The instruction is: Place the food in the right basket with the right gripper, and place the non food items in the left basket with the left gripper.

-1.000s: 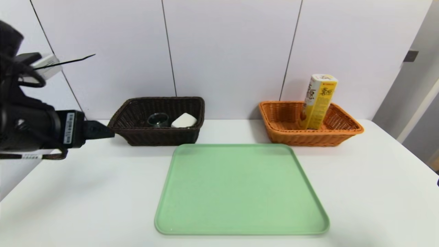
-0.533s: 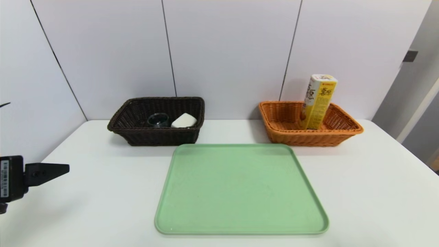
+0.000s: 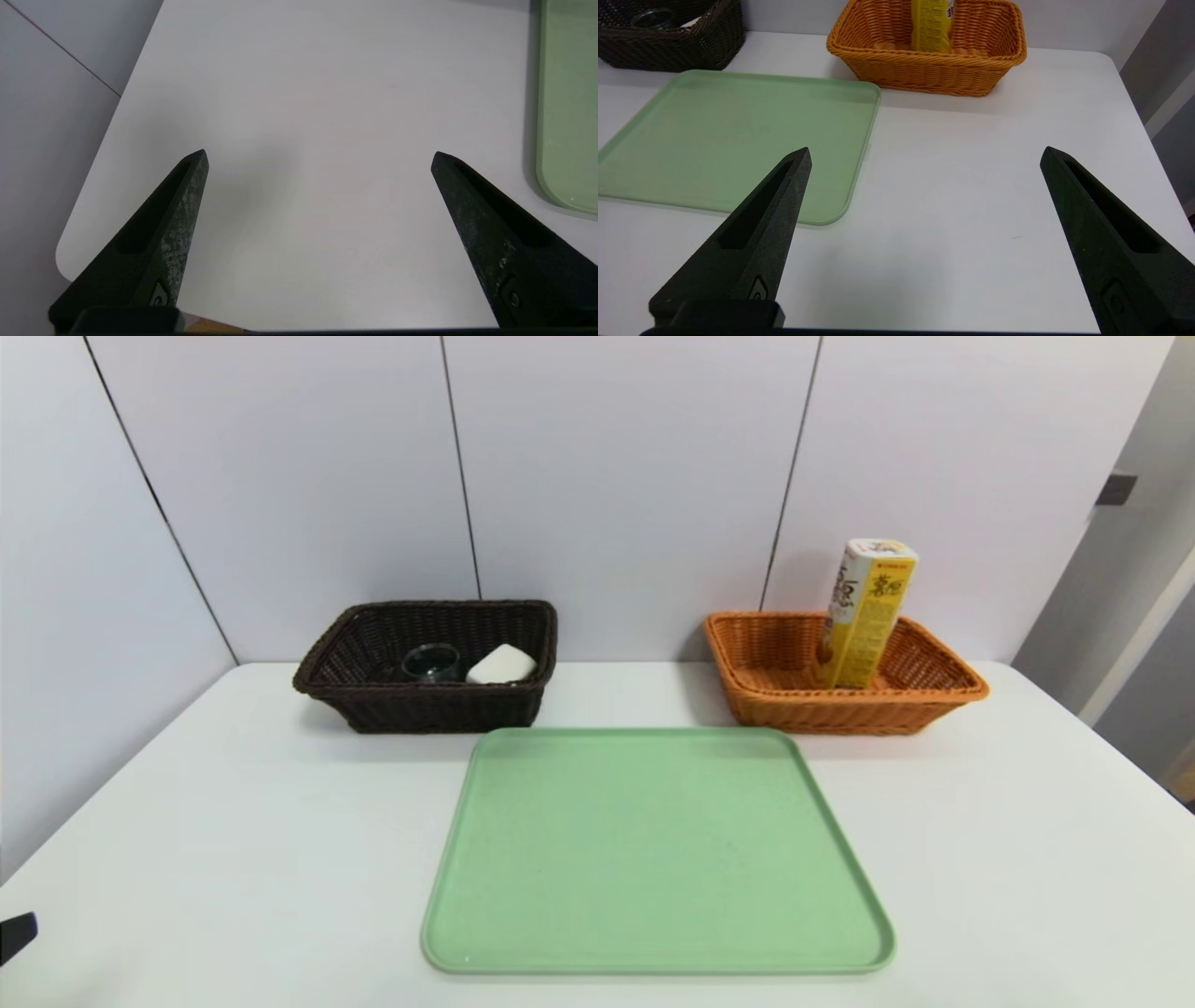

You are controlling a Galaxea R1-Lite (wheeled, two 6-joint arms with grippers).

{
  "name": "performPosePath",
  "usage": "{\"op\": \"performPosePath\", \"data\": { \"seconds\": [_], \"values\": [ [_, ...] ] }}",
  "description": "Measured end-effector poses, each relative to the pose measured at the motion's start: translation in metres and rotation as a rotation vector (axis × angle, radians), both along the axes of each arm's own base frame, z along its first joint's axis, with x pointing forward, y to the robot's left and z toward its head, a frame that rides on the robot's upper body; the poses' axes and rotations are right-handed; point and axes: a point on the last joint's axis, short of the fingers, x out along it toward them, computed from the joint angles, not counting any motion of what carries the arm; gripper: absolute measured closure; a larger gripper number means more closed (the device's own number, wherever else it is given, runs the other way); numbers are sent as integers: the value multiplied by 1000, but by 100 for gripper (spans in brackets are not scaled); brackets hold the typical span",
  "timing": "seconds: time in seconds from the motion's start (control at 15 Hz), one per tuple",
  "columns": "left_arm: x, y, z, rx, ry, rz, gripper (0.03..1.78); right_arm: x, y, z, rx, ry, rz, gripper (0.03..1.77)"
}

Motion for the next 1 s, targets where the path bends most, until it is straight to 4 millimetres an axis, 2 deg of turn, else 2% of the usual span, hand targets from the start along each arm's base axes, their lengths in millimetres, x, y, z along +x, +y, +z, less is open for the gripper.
{"op": "performPosePath", "data": {
  "seconds": [0.4, 0.8, 1.0],
  "values": [
    [-37, 2, -41, 29, -33, 52, 12, -21, -1, -13, -35, 3, 4, 10],
    [-60, 2, -81, 66, -61, 49, 12, -43, 0, -46, -65, -44, 24, 10],
    [-64, 1, -99, 80, -81, 51, 12, -52, 0, -57, -75, -89, 35, 10]
  ]
}}
